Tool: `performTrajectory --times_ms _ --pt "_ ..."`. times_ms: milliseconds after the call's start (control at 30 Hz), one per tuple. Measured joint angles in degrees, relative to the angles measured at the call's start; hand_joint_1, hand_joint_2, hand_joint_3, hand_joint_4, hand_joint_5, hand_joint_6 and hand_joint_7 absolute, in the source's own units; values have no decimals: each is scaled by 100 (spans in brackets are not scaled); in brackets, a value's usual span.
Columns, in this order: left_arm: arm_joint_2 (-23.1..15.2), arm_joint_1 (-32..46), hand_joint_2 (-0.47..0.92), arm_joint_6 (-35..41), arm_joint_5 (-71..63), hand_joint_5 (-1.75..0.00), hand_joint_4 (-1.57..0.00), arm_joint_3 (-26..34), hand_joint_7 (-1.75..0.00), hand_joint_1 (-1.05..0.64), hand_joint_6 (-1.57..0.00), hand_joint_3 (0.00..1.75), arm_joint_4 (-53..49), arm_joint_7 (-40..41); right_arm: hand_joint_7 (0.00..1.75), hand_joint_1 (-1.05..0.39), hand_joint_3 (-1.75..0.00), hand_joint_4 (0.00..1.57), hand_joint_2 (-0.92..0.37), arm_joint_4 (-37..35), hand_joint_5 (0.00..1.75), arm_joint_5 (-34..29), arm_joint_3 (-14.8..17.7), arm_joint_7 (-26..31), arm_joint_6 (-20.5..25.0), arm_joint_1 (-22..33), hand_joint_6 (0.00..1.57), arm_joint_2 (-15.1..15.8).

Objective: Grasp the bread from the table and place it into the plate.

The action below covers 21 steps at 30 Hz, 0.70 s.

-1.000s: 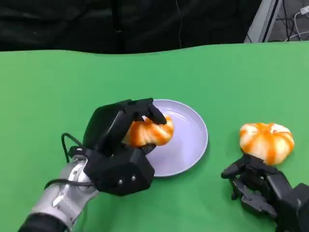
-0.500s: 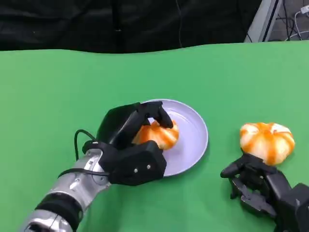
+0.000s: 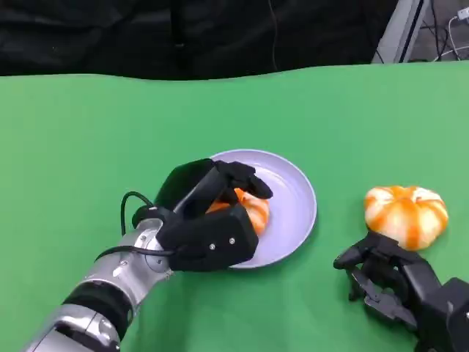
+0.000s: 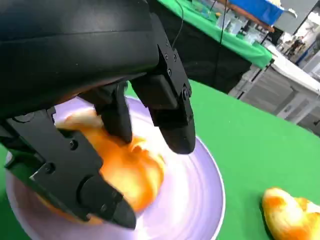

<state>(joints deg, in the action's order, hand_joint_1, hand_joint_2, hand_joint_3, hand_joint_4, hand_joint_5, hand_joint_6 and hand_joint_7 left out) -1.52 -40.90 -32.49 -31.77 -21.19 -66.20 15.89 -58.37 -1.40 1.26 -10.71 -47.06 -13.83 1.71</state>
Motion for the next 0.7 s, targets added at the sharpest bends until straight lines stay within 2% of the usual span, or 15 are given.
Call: performTrajectory --times_ms 67,133,267,367,467,700 --pt "-5 0 92 3 -21 -2 -75 -45 0 -57 -71 22 2 3 118 -24 -50 64 -92 1 171 0 0 2 0 0 69 0" --pt "-14 1 92 11 -40 0 -64 -97 0 -68 -60 32 14 3 118 -23 -50 64 -92 4 172 0 0 3 1 0 69 -2" --pt "-58 1 92 5 -23 0 -42 -103 0 -81 -32 47 94 -25 118 -23 -51 64 -92 6 171 3 0 -3 4 0 69 -9" --pt "-139 1 92 -77 -7 0 -29 -103 0 -88 -18 57 104 -95 119 -22 -51 64 -92 10 170 6 1 -17 17 0 70 -12" --pt "-238 2 92 -144 36 0 -23 -103 0 -95 -15 66 106 -242 119 -22 -52 65 -92 16 170 11 3 -29 29 0 69 -15" --pt "-316 40 92 -389 540 0 -22 149 -1 -101 -17 75 257 -762 120 -23 -51 64 -92 15 171 18 8 -71 29 0 68 -16"
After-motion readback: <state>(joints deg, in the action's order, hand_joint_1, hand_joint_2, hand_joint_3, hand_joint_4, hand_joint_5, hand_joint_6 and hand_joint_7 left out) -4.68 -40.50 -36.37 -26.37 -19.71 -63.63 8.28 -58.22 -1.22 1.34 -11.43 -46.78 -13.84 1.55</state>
